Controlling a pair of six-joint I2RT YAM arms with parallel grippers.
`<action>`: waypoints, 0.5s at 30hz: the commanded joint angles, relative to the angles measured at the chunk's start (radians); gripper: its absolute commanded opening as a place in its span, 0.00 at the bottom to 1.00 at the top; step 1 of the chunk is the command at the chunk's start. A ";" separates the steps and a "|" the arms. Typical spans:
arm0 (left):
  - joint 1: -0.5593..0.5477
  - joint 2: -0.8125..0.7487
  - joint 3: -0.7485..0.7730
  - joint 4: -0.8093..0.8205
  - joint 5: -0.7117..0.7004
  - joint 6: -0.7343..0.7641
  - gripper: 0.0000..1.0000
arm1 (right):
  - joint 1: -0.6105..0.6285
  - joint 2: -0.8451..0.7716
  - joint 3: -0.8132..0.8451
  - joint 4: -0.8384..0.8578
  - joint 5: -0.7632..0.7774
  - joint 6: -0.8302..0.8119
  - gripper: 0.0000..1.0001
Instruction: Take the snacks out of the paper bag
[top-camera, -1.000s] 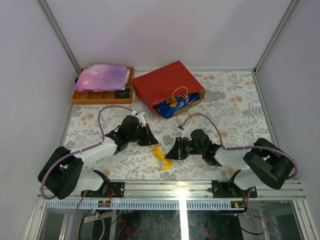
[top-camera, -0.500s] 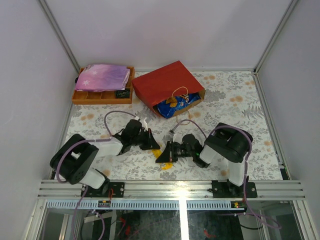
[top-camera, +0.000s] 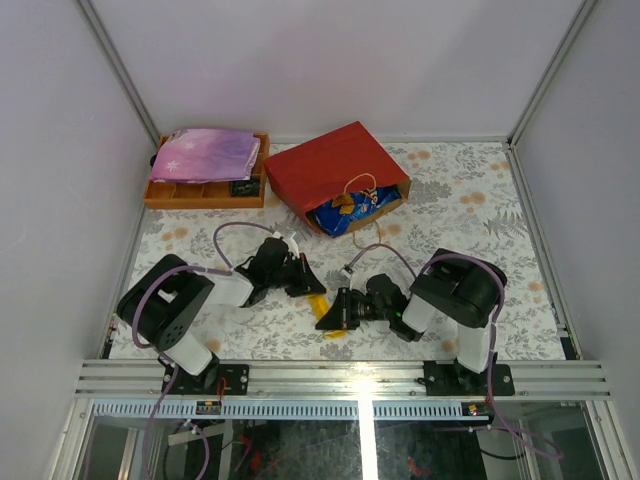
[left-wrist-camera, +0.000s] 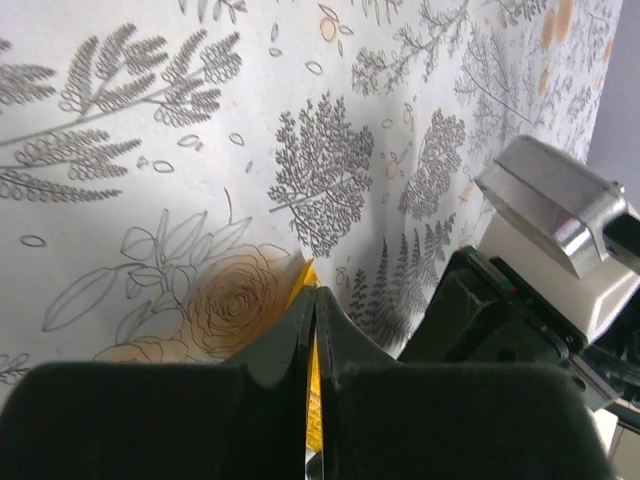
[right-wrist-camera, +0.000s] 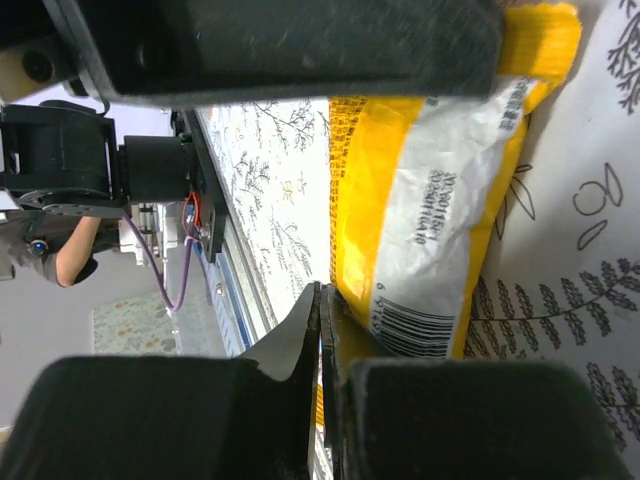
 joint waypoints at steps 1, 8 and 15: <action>0.003 0.043 -0.001 -0.106 -0.144 0.017 0.00 | 0.030 -0.014 -0.044 -0.320 0.112 -0.087 0.00; 0.002 0.023 0.052 -0.202 -0.218 0.043 0.00 | 0.093 -0.317 0.018 -0.790 0.309 -0.232 0.00; 0.002 -0.113 0.131 -0.330 -0.271 0.115 0.00 | 0.089 -0.589 0.206 -1.167 0.489 -0.391 0.67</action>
